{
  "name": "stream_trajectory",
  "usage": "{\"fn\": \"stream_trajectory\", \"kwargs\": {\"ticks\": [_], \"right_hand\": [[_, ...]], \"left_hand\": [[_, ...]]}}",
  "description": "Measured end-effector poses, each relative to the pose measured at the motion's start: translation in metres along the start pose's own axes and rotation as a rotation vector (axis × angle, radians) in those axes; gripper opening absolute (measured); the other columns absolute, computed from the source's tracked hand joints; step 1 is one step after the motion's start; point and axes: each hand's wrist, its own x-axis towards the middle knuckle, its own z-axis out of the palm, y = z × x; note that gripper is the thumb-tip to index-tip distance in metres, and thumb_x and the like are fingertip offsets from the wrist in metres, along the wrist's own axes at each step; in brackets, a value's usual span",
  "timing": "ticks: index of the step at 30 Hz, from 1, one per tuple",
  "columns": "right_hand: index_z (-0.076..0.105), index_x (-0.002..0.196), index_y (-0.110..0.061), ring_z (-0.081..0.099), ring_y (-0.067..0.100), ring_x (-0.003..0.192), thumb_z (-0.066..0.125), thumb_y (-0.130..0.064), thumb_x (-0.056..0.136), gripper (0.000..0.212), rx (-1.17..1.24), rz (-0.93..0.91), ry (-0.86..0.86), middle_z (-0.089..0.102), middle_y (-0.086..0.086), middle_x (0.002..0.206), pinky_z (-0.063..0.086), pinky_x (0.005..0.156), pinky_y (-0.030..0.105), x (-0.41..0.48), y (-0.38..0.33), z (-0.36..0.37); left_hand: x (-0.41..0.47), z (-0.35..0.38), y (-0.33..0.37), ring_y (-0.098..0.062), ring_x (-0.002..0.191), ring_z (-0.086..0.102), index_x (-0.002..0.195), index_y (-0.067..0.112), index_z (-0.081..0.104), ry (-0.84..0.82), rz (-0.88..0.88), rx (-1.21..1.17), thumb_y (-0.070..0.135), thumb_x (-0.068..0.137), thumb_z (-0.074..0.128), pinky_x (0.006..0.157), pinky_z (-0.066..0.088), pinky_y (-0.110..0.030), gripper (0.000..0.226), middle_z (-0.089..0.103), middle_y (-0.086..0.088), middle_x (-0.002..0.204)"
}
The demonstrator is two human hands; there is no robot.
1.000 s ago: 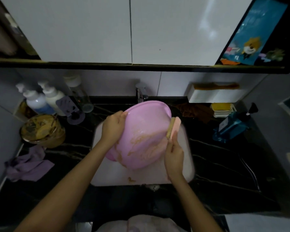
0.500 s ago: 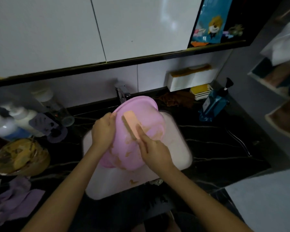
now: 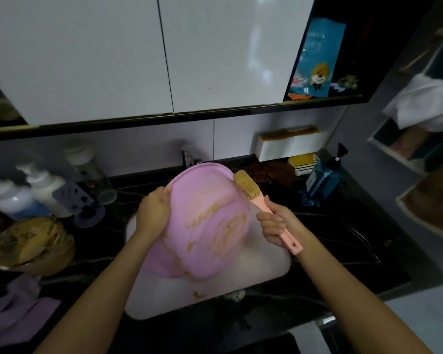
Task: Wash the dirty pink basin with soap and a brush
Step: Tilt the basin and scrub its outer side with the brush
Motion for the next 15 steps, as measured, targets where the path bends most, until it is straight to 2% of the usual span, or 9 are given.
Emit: {"fn": "stream_trajectory", "kwargs": {"ticks": [4,6,7,9,11,12,13,14,15], "right_hand": [[0.067,0.086,0.004,0.048,0.018,0.028,0.076,-0.018,0.077,0.026,0.062,0.061,-0.174,0.048,0.008,0.039,0.036,0.028,0.022,-0.007,-0.002,-0.01],[0.065,0.079,0.001,0.041,0.013,0.023,0.078,-0.021,0.075,0.026,-0.015,0.039,-0.045,0.042,0.005,0.035,0.031,0.025,0.019,-0.007,-0.007,-0.002],[0.06,0.077,-0.003,0.035,0.01,0.021,0.071,-0.026,0.081,0.026,-0.117,-0.018,0.125,0.038,0.001,0.033,0.026,0.023,0.017,-0.006,-0.009,0.004],[0.052,0.081,-0.012,0.029,0.007,0.025,0.045,-0.038,0.098,0.032,-0.517,-0.238,0.469,0.035,0.0,0.039,0.022,0.025,0.016,0.006,-0.015,0.012],[0.061,0.092,-0.018,0.046,0.011,0.04,0.036,-0.039,0.101,0.034,-1.071,-0.506,0.669,0.053,0.008,0.058,0.035,0.038,0.02,0.019,-0.018,0.019],[0.065,0.105,-0.02,0.059,0.017,0.056,0.035,-0.038,0.101,0.035,-1.351,-0.597,0.709,0.063,0.013,0.074,0.043,0.049,0.025,0.024,-0.014,0.019],[0.061,0.122,-0.02,0.064,0.025,0.074,0.034,-0.037,0.101,0.038,-1.588,-0.641,0.735,0.067,0.015,0.089,0.047,0.059,0.03,0.026,-0.007,0.015],[0.049,0.136,-0.022,0.064,0.031,0.086,0.033,-0.035,0.101,0.041,-1.74,-0.667,0.746,0.067,0.016,0.099,0.047,0.067,0.034,0.026,0.006,0.011],[0.036,0.145,-0.025,0.063,0.034,0.09,0.031,-0.035,0.1,0.046,-1.895,-0.681,0.725,0.067,0.016,0.104,0.048,0.069,0.036,0.024,0.023,0.007]], "left_hand": [[-0.011,0.008,0.004,-0.039,0.079,0.058,0.074,0.005,0.051,0.029,-0.034,-0.038,0.03,0.101,0.034,0.063,0.033,-0.035,0.041,0.063,-0.024,0.084],[-0.016,0.011,0.006,-0.038,0.079,0.058,0.077,0.003,0.053,0.044,-0.032,-0.03,0.031,0.101,0.034,0.063,0.033,-0.034,0.041,0.063,-0.023,0.084],[-0.018,0.012,0.007,-0.037,0.078,0.058,0.077,0.003,0.054,0.045,-0.022,-0.024,0.031,0.101,0.035,0.063,0.033,-0.033,0.042,0.064,-0.023,0.083],[-0.02,0.014,0.006,-0.037,0.076,0.058,0.079,0.001,0.055,0.066,0.014,0.006,0.033,0.1,0.036,0.062,0.034,-0.034,0.043,0.064,-0.022,0.08],[-0.019,0.015,0.007,-0.039,0.074,0.058,0.078,0.001,0.054,0.087,0.041,0.055,0.034,0.1,0.038,0.06,0.035,-0.035,0.042,0.063,-0.022,0.077],[-0.02,0.017,0.006,-0.04,0.073,0.058,0.078,0.001,0.053,0.093,0.051,0.077,0.034,0.099,0.039,0.059,0.034,-0.035,0.042,0.063,-0.023,0.076],[-0.019,0.017,0.005,-0.04,0.073,0.058,0.077,0.001,0.052,0.097,0.053,0.094,0.034,0.099,0.039,0.059,0.034,-0.035,0.042,0.062,-0.023,0.075],[-0.017,0.018,0.004,-0.041,0.073,0.057,0.077,0.0,0.052,0.103,0.052,0.112,0.035,0.099,0.039,0.059,0.033,-0.035,0.043,0.062,-0.024,0.076],[-0.014,0.019,0.001,-0.041,0.074,0.057,0.077,0.0,0.051,0.112,0.041,0.127,0.034,0.099,0.039,0.06,0.033,-0.036,0.043,0.062,-0.025,0.077]]}}
